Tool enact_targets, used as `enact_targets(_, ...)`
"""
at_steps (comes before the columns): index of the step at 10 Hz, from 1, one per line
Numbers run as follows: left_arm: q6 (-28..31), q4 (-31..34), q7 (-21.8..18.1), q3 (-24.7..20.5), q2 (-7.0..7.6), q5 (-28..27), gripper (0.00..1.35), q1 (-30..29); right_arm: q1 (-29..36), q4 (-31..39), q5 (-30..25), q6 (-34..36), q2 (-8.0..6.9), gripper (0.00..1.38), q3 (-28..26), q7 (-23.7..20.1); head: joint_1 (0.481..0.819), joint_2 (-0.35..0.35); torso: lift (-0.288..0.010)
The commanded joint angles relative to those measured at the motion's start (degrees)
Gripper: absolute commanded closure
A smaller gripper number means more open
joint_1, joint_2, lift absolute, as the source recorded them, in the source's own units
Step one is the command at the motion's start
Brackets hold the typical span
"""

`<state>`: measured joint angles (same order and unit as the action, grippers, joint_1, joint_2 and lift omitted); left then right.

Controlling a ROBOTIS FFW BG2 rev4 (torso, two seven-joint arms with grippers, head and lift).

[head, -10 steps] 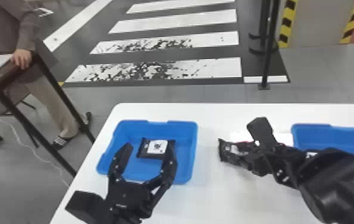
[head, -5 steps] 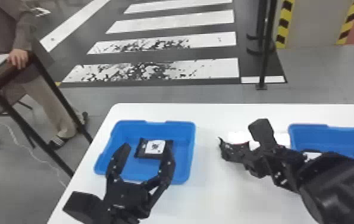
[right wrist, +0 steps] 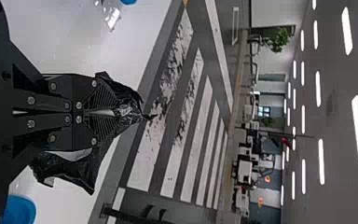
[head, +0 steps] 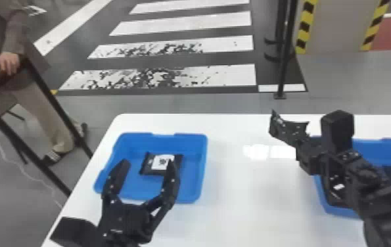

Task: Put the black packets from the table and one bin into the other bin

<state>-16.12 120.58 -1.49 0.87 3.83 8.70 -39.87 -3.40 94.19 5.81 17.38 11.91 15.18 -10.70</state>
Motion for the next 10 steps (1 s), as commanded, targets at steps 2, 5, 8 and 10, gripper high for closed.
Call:
enact_targets(2, 0.79, 0.0, 0.0, 0.05, -0.05, 0.79, 0.11, 0.08, 9.16, 13.03, -1.81, 5.96, -0.57, 1.16, -9.93, 0.07, 0.695, 0.121, -0.11)
enact_targets(5, 0.08, 0.0, -0.27, 0.05, 0.04, 0.1, 0.11, 0.08, 13.38, 12.89, -4.67, 7.65, -1.1, 0.97, -16.9, 0.33, 0.695, 0.007, -0.11)
enact_targets(8, 0.64, -0.42, 0.7, -0.64, 0.04, -2.98, 0.11, 0.5, 19.14, 16.27, -4.33, 3.85, -1.1, 0.04, -21.24, -0.9, 0.695, -0.057, -0.11)
enact_targets(10, 10.77, -0.42, -4.22, -4.18, 0.21, -4.13, 0.1, 2.33, 28.28, 23.16, -0.9, -5.29, -1.45, 0.09, -23.87, -1.07, 0.695, -0.075, -0.11)
